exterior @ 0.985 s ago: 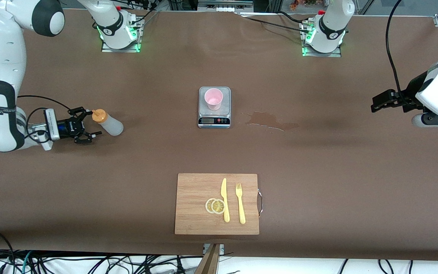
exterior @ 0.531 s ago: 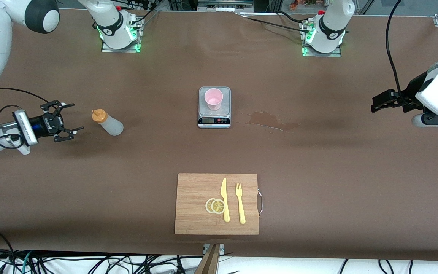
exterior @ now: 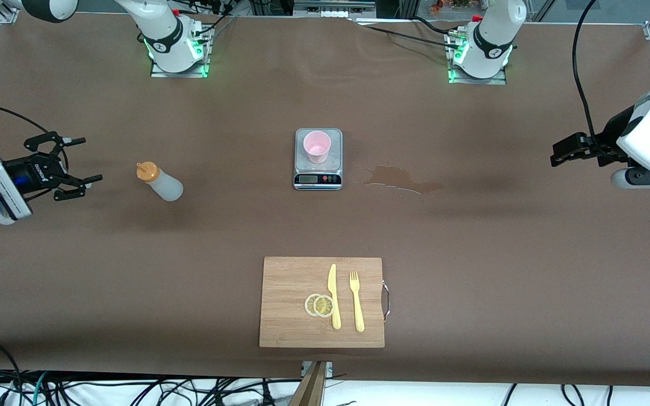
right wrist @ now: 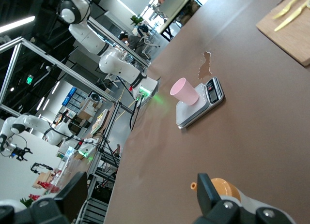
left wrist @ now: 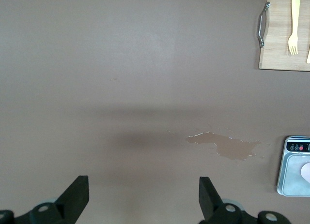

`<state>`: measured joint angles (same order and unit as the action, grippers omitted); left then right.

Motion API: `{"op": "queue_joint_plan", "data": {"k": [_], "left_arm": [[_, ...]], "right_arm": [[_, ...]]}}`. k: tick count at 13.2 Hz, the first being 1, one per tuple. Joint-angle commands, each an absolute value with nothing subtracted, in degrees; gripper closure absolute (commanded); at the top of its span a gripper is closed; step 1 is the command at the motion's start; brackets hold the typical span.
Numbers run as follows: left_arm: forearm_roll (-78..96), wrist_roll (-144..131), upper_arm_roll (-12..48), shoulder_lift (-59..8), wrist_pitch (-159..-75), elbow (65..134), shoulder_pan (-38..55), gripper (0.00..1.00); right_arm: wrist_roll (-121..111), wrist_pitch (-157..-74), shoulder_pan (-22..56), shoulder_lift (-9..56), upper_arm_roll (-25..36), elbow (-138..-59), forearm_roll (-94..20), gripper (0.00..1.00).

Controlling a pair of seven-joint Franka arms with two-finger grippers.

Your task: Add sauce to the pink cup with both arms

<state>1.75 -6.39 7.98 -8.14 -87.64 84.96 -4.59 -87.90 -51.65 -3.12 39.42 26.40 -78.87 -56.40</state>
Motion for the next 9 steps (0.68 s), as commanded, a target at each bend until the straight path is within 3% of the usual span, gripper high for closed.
{"op": "queue_joint_plan", "data": {"k": [1, 3, 4, 9], "left_arm": [[2.55, -6.85, 8.00, -8.79, -86.31, 83.14, -4.57, 0.00], [2.55, -6.77, 8.00, -8.79, -86.40, 83.14, -4.57, 0.00], [2.55, -6.85, 8.00, -8.79, -86.40, 83.14, -4.57, 0.00], [2.55, -6.77, 8.00, -8.79, -86.40, 83.14, -4.57, 0.00]], "right_arm": [[-75.11, -51.77, -2.02, 38.58, 26.28, -72.88, -55.02, 0.00], [-67.19, -53.07, -0.80, 36.93, 26.11, -70.40, -53.19, 0.00], [-63.15, -57.61, -0.10, 34.83, 25.49, -70.57, -49.61, 0.00], [-43.56, -69.76, 0.17, 18.14, 16.10, -82.24, -27.37, 0.00]]}}
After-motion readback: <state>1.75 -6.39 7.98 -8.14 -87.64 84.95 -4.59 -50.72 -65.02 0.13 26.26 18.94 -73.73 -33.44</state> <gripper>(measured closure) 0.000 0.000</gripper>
